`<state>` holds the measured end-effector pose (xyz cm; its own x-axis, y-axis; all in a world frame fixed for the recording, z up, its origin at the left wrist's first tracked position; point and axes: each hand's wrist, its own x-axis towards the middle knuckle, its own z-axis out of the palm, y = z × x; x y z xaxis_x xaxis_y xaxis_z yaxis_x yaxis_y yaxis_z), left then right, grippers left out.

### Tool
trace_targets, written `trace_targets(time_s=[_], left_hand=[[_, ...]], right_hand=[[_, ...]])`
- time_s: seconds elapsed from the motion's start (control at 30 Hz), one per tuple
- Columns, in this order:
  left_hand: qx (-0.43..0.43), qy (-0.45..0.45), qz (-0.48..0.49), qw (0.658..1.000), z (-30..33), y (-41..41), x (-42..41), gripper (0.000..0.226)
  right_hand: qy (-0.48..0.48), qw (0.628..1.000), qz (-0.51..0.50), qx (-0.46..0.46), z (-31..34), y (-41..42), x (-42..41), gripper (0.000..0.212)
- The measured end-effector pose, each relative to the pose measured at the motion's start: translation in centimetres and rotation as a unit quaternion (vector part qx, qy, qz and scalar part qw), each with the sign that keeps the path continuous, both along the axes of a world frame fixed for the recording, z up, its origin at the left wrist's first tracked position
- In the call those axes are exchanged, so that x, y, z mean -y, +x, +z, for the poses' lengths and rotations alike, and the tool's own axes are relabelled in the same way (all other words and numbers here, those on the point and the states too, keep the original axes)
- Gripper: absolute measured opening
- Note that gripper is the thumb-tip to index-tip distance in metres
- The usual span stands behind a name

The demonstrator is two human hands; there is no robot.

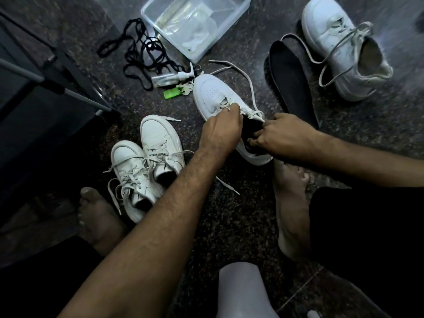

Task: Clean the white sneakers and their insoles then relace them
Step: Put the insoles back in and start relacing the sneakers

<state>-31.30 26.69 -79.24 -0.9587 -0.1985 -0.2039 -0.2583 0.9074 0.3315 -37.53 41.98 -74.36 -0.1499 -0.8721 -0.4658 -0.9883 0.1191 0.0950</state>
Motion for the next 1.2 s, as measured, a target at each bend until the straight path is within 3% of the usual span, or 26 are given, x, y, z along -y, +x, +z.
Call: trace_targets(time_s=[0.17,0.37,0.47,0.57,0.63,0.73,0.93,1.1,1.2], left_hand=[[0.007,0.004,0.004,1.0,0.4,-0.1,-0.2,0.026],[0.013,-0.006,0.015,1.0,0.6,0.3,-0.3,0.027],[-0.002,-0.012,0.019,1.0,0.4,0.6,-0.5,0.029],[0.0,-0.014,0.019,1.0,0.1,0.9,-1.1,0.028],[0.004,-0.018,0.021,1.0,0.0,0.8,-1.2,0.027],[0.01,-0.023,0.019,0.999,-0.1,0.5,-1.2,0.026],[0.017,-0.016,0.017,1.0,-0.2,0.6,-1.0,0.027],[0.013,0.012,0.019,1.0,-0.5,0.8,-0.6,0.027],[-0.004,0.046,0.021,0.999,-0.6,1.1,-0.2,0.024]], right_hand=[[0.042,0.997,-0.063,0.024,-0.5,0.8,2.2,0.023],[0.03,0.998,-0.058,0.017,-0.9,0.0,2.4,0.021],[0.078,0.988,-0.093,0.098,-0.8,-0.4,1.6,0.019],[0.135,0.953,-0.169,0.212,0.3,-1.6,1.0,0.02],[0.133,0.967,-0.151,0.156,1.6,-1.4,0.8,0.019],[0.094,0.994,-0.046,0.026,2.1,0.4,1.6,0.023],[0.124,0.992,-0.032,0.005,0.5,0.5,4.2,0.032],[0.051,0.996,0.052,-0.053,-1.2,1.4,3.6,0.031],[0.057,0.997,0.0,-0.045,-2.2,1.2,3.3,0.034]])
